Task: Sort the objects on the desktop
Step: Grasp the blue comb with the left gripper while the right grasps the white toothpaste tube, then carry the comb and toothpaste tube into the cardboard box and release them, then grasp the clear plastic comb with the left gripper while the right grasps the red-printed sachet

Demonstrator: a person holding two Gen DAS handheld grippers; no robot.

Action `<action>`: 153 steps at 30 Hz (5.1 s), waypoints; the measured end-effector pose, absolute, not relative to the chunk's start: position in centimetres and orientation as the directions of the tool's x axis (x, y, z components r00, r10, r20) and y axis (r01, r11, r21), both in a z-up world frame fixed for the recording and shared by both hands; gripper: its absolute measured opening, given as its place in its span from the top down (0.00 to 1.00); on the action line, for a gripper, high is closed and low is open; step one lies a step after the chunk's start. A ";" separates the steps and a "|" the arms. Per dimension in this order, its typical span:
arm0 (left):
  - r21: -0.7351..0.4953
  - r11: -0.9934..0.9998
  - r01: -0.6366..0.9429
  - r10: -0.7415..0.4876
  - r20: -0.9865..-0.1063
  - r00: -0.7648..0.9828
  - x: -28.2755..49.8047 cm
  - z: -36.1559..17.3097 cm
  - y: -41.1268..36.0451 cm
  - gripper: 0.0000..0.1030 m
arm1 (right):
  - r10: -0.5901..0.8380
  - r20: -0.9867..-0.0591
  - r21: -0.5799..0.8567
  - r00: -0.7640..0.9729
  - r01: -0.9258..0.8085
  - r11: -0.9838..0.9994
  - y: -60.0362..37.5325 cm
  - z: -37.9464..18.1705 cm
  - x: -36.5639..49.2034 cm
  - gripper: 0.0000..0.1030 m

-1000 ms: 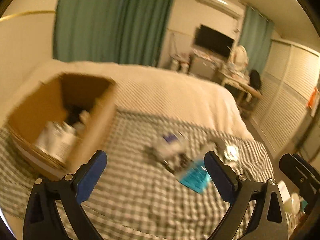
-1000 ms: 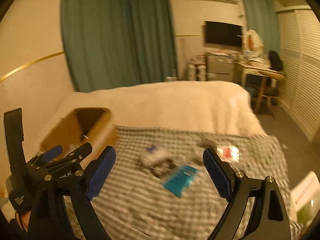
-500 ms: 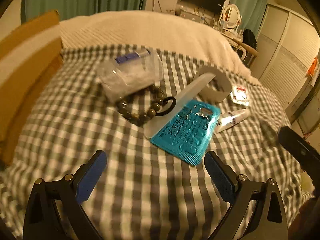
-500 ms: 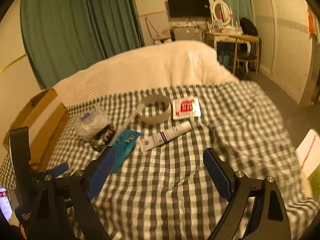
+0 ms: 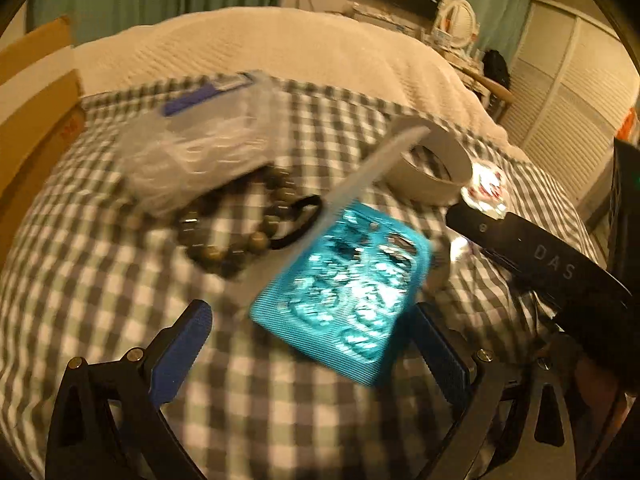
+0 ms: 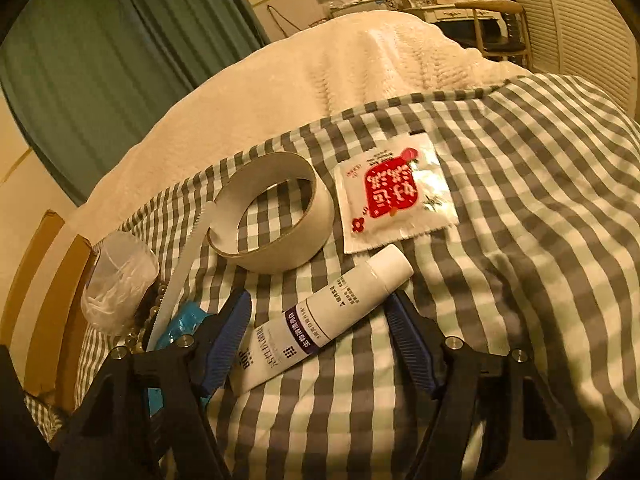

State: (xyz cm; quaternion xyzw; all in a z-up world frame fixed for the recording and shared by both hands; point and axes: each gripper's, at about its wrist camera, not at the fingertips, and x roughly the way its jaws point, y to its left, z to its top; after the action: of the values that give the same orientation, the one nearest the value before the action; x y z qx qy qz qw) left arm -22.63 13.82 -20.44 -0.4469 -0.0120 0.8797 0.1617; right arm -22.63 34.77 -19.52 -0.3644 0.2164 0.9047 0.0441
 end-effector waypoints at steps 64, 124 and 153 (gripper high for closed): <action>-0.204 -0.905 -0.374 0.394 -0.738 -0.548 -21.8 -13.5 13.4 0.92 | -0.117 -0.722 0.253 -0.682 -0.103 -0.962 34.0 -16.2 -17.8 0.85; -0.300 -0.951 0.078 0.099 -0.530 -0.842 -23.0 -5.4 -18.2 0.33 | -0.346 -0.652 0.192 -0.675 0.295 -0.936 -1.0 0.6 -26.6 0.54; -0.179 -0.979 -0.101 0.200 -0.709 -0.677 -21.5 -14.3 4.5 0.00 | 0.053 -0.659 0.104 -0.750 -0.161 -0.981 26.4 -10.0 -12.5 0.31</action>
State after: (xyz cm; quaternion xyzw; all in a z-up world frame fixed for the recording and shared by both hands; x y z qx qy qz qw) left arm -21.52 4.46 -14.32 -0.3936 -0.0627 0.9134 0.0822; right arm -12.54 26.41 -9.96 -0.3488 0.0773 0.9322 0.0573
